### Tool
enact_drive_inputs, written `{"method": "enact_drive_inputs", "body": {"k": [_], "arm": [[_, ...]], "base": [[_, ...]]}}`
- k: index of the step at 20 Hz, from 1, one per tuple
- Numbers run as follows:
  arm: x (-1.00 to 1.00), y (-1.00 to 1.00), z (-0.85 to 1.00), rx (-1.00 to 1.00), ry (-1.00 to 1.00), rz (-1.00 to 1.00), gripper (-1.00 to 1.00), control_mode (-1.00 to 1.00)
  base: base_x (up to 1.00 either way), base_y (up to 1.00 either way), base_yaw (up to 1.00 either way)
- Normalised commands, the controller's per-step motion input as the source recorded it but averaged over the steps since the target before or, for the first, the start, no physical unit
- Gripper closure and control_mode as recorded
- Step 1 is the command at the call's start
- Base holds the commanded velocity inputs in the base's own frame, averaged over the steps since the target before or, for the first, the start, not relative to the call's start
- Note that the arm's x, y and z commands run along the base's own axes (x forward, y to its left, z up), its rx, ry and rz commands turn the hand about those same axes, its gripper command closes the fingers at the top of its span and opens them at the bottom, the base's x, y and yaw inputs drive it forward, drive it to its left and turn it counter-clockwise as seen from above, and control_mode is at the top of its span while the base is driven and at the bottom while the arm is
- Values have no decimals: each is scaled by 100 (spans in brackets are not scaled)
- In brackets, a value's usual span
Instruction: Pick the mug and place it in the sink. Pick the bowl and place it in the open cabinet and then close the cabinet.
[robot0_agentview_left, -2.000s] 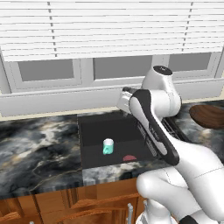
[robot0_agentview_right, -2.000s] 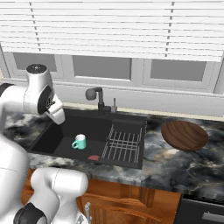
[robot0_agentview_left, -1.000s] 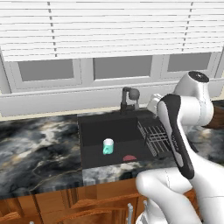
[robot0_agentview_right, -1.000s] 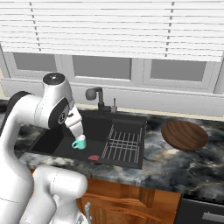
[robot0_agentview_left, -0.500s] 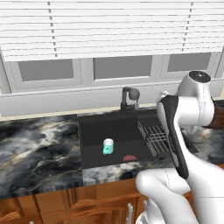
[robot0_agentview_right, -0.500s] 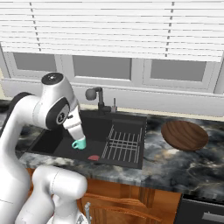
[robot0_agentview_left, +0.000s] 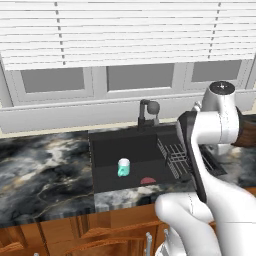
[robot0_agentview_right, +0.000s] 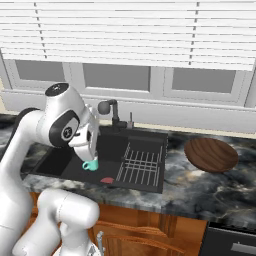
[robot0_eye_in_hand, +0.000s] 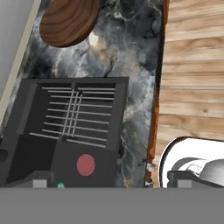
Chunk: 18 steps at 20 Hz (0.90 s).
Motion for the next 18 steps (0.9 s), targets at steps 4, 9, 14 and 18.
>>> {"method": "enact_drive_inputs", "body": {"k": [4, 9, 14, 18], "arm": [[14, -25, 0, 0, -2, -6, -100, -100], [4, -35, 0, 0, -3, -4, -100, -100], [0, -46, 0, 0, -6, -7, -100, -100], [1, -43, 0, 0, -2, -1, -100, -100]], "base": [[0, 0, 0], [0, 0, 0], [0, 0, 0], [0, 0, 0]]}}
